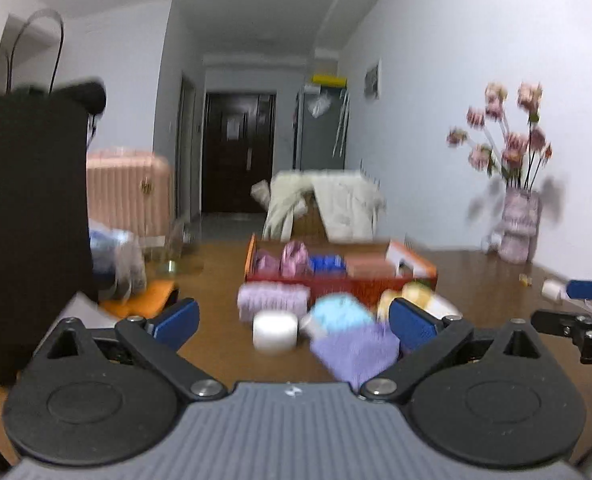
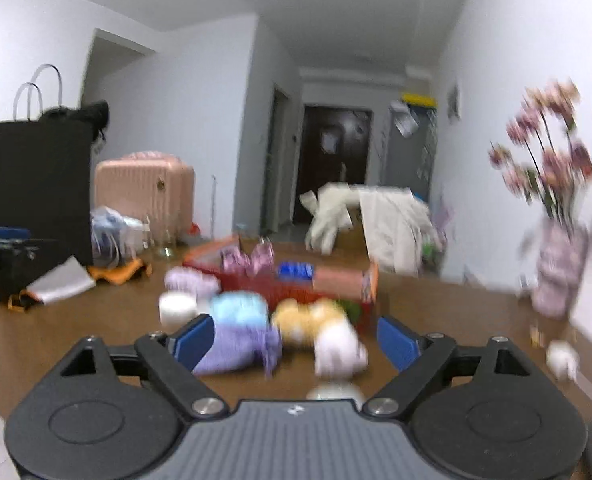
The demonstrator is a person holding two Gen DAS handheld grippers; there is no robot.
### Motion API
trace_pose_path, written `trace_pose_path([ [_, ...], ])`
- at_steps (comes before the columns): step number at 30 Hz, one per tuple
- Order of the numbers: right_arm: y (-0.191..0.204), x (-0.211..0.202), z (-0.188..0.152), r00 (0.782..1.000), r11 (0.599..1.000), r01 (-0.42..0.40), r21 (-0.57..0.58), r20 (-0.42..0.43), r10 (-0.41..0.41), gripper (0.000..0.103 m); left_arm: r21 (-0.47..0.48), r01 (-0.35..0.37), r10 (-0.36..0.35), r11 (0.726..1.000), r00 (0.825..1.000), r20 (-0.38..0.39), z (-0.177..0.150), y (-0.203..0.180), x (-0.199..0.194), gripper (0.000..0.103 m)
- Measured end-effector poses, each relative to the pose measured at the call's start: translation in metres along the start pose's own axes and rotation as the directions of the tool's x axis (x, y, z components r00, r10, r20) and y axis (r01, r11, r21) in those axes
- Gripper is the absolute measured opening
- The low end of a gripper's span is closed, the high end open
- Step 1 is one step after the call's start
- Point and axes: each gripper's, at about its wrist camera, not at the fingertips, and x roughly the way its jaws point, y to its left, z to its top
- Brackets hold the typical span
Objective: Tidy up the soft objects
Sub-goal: 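Withdraw both tools from the box back over the table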
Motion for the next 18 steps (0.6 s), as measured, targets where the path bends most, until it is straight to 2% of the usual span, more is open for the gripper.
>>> trace_pose_path([
  [3, -0.011, 0.011, -0.019, 0.999, 0.999, -0.007, 0.040, -0.053, 0.009, 0.087, 0.020, -0.015, 0.016, 1.000, 0.998, -0.054, -0.012, 0.001, 0.005, 0.103],
  [6, -0.022, 0.023, -0.029, 0.994, 0.997, 0.046, 0.065, -0.098, -0.040, 0.085, 0.037, -0.024, 0.026, 0.999, 0.997, -0.073, -0.016, -0.004, 0.018, 0.103],
  [9, -0.036, 0.038, -0.040, 0.989, 0.990, 0.051, 0.133, -0.142, -0.032, 0.083, 0.042, -0.014, 0.018, 0.999, 0.995, -0.099, -0.021, -0.010, 0.030, 0.103],
  [12, -0.044, 0.060, -0.050, 0.983, 0.980, 0.044, 0.196, -0.181, -0.008, 0.071, 0.052, 0.000, 0.006, 0.999, 0.993, -0.121, -0.024, -0.015, 0.042, 0.103],
  [14, -0.041, 0.078, -0.053, 0.980, 0.978, 0.020, 0.207, -0.197, 0.021, 0.061, 0.052, 0.008, -0.001, 0.999, 0.991, -0.135, -0.024, -0.017, 0.052, 0.103],
  [18, -0.016, 0.107, -0.045, 0.967, 0.978, -0.121, 0.170, -0.200, 0.155, 0.061, 0.041, 0.014, -0.007, 0.999, 0.987, -0.163, -0.022, -0.021, 0.072, 0.103],
])
